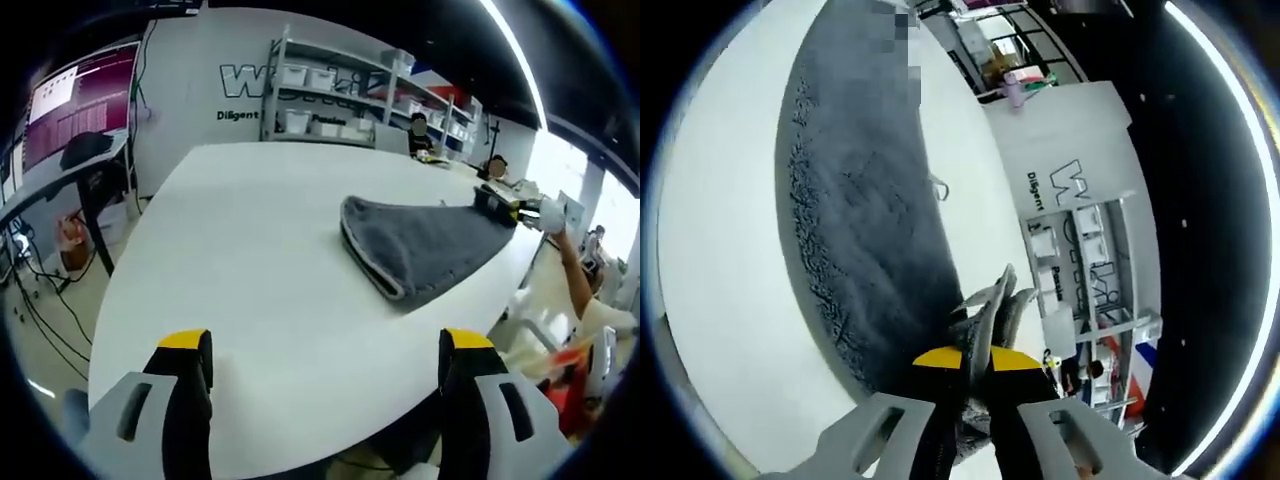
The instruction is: Fold the towel on the table until its edges align and the towel forms a compact rectangular stack.
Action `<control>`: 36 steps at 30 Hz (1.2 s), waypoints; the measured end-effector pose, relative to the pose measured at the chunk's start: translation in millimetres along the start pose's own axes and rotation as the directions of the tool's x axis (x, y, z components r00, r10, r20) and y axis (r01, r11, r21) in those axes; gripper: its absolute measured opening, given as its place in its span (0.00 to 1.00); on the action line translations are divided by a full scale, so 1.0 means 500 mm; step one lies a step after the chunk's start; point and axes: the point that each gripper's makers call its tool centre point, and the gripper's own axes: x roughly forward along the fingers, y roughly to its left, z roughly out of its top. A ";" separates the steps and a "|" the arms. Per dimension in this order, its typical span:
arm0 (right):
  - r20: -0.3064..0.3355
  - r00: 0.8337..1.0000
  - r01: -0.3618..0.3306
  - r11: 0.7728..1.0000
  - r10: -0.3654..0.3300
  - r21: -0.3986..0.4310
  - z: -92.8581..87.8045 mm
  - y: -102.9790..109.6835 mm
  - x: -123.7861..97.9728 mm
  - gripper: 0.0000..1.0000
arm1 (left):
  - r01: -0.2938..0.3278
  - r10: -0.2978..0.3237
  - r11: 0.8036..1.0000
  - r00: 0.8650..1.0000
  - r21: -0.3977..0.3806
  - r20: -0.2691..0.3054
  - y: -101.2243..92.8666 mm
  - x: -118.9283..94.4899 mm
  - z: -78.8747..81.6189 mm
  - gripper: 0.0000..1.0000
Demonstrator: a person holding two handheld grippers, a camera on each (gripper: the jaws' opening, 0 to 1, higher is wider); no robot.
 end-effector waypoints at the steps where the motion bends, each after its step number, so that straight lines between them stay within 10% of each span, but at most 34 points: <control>1: 0.010 1.000 -0.016 1.000 0.016 0.012 0.002 0.009 0.005 0.03 | 0.003 -0.003 1.000 1.000 0.002 -0.001 -0.001 0.001 0.000 0.92; 17: 0.266 0.963 -0.031 0.960 -0.046 0.279 0.040 0.008 -0.025 0.26 | 0.009 -0.009 1.000 1.000 0.002 0.007 -0.005 -0.004 -0.001 0.91; 23: 0.282 0.959 -0.152 0.888 0.027 0.434 0.038 0.030 -0.020 0.39 | 0.013 -0.013 1.000 1.000 0.007 0.007 -0.007 -0.002 0.000 0.90; 26: 0.291 0.955 -0.193 0.850 0.050 0.490 0.036 0.038 -0.013 0.37 | 0.012 -0.012 1.000 1.000 0.010 -0.002 -0.010 0.000 -0.006 0.90; 36: 0.289 0.955 -0.205 0.837 0.059 0.508 0.054 0.041 0.009 0.25 | 0.001 -0.001 1.000 1.000 -0.002 0.021 -0.004 -0.005 0.000 0.90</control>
